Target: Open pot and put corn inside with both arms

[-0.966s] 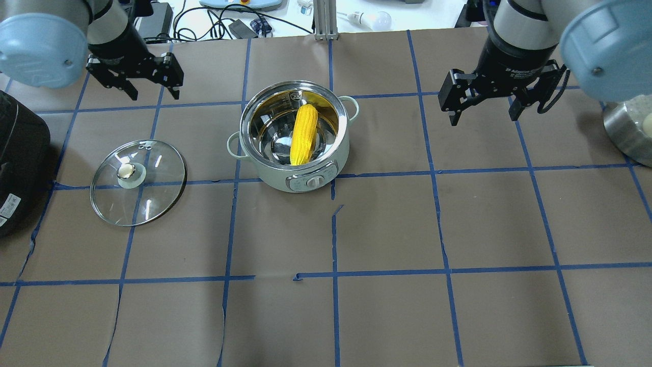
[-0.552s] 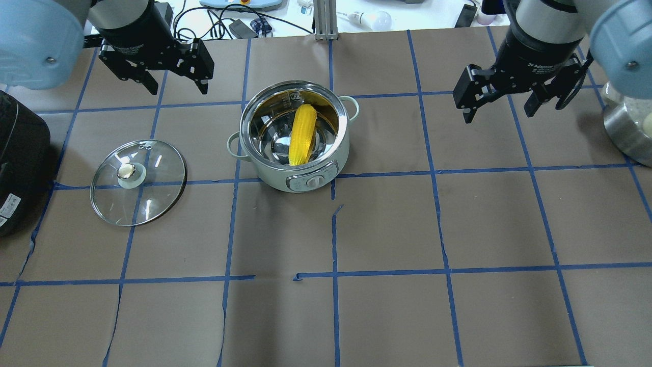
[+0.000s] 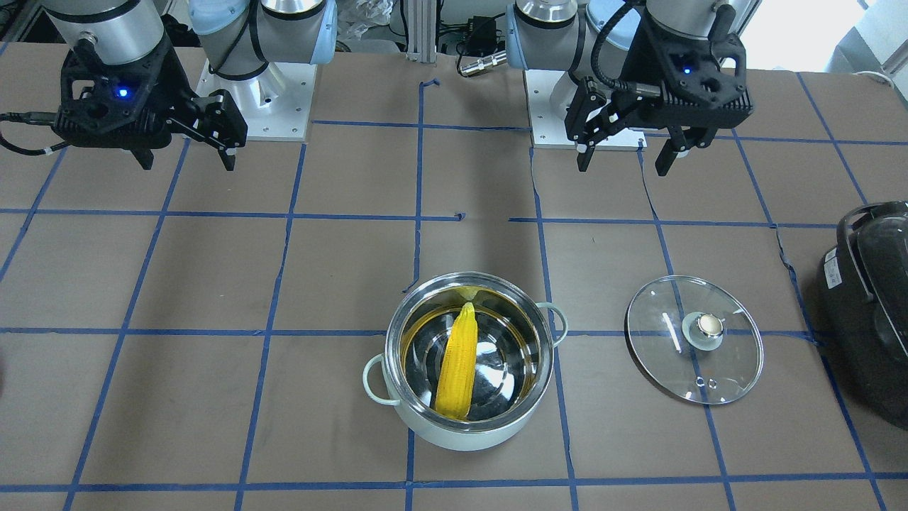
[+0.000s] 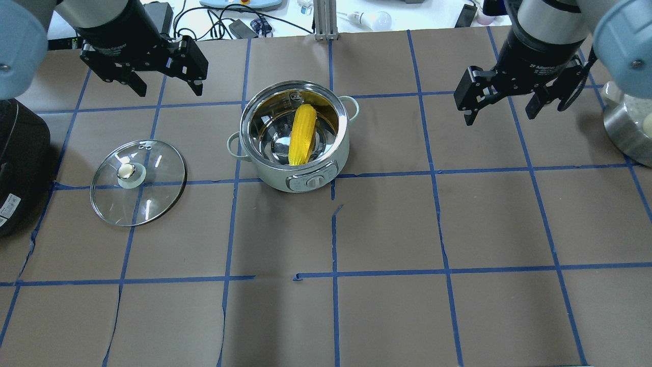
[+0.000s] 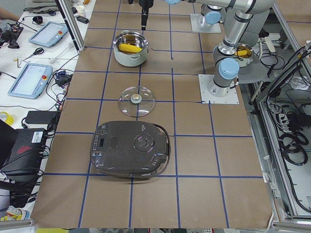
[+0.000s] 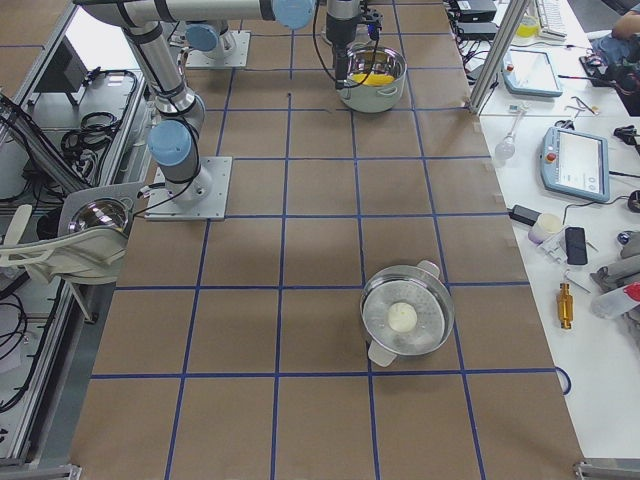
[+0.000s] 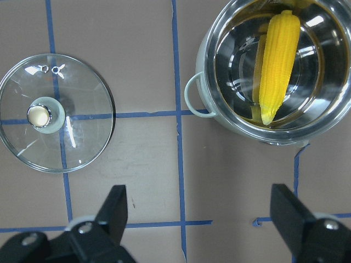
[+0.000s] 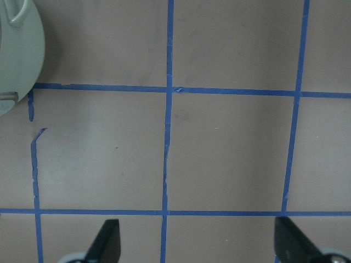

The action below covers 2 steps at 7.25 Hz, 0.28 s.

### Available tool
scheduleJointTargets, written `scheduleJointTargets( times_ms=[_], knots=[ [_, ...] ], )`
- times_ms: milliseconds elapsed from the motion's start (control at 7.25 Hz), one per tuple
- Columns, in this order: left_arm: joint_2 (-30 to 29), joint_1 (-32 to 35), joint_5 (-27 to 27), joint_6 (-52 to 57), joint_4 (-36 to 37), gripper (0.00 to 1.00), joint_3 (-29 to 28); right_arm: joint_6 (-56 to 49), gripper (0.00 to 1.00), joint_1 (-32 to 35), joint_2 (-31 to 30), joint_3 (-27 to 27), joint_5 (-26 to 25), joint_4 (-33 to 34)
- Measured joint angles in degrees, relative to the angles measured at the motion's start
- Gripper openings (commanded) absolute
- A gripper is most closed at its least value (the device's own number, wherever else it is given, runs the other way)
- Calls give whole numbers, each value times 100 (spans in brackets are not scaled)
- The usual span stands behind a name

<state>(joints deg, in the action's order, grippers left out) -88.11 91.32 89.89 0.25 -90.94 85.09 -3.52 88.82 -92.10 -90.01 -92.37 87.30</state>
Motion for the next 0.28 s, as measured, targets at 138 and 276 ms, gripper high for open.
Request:
scheduleJointTargets(
  times_ms=[138,276],
  knots=[
    [63,5,16,-2,-149,97,12,0,100,1,-1,0,0,-2],
    [90,17,26,-8,-221,98,20,0,100,2,-1,1,0,-3]
  ],
)
